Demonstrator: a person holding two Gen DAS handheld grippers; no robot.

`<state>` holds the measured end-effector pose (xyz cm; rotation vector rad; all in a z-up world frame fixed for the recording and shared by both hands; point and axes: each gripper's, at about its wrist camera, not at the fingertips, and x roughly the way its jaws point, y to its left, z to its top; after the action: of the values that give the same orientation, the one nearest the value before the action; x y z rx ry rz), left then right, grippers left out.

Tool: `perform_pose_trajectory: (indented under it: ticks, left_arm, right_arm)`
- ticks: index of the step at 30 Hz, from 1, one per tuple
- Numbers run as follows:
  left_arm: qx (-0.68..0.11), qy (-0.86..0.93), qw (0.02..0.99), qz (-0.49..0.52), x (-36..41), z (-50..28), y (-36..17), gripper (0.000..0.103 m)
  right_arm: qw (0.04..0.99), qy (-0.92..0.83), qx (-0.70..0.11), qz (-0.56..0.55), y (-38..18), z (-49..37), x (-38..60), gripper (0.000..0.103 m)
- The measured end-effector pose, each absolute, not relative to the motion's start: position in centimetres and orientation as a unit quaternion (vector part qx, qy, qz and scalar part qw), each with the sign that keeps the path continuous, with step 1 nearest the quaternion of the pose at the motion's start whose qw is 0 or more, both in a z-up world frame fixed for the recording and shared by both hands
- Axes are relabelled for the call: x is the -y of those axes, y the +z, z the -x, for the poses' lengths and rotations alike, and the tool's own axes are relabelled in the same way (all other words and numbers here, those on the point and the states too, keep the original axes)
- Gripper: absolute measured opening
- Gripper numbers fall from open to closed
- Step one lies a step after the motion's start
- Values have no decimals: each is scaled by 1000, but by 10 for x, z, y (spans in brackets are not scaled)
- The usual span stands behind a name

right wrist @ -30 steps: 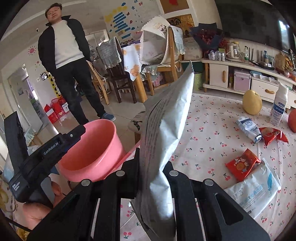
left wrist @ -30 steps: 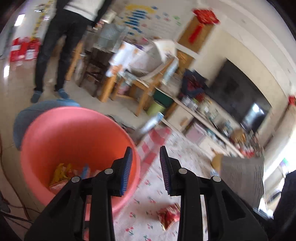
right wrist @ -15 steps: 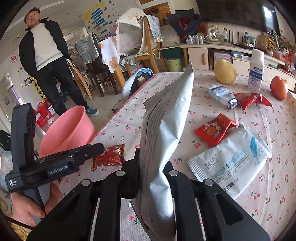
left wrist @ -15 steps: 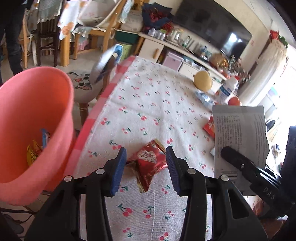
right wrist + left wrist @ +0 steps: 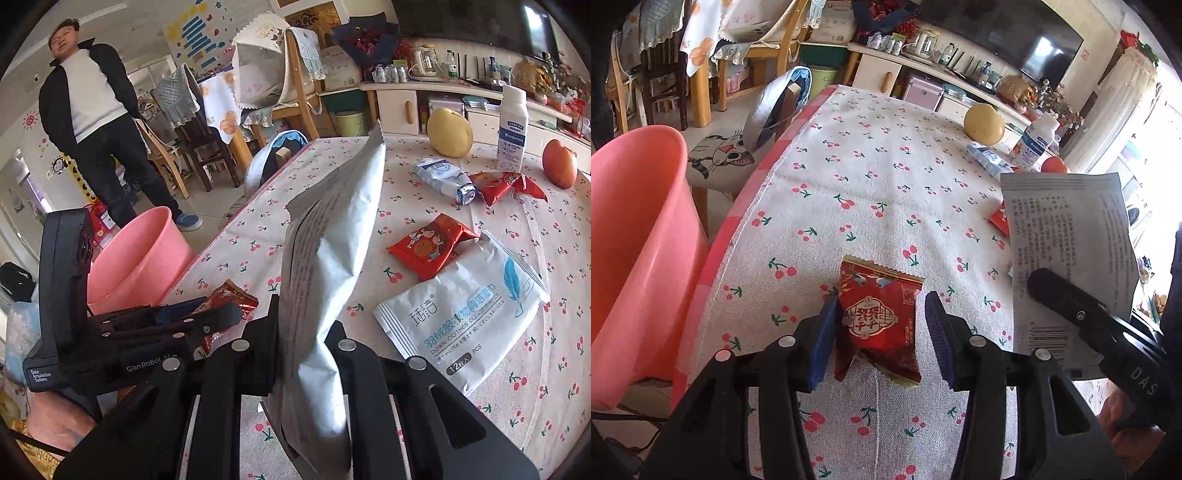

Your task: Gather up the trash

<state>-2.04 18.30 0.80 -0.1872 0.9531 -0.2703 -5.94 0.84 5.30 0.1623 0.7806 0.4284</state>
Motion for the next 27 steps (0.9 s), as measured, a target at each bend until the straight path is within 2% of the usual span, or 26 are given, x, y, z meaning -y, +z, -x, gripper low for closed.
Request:
perform_pose_trajectory:
  ticks: [14, 21, 27]
  left_arm:
    - [-439, -109, 892, 17, -161, 26, 8, 37]
    - [-433, -105, 894, 38, -166, 27, 11, 35]
    - [-395, -93, 911, 78, -182, 33, 26, 35]
  right_arm:
    - [900, 204, -378, -74, 51, 59, -14, 15]
    - [903, 203, -372, -72, 52, 60, -15, 15]
    - [902, 209, -369, -74, 56, 60, -18, 15]
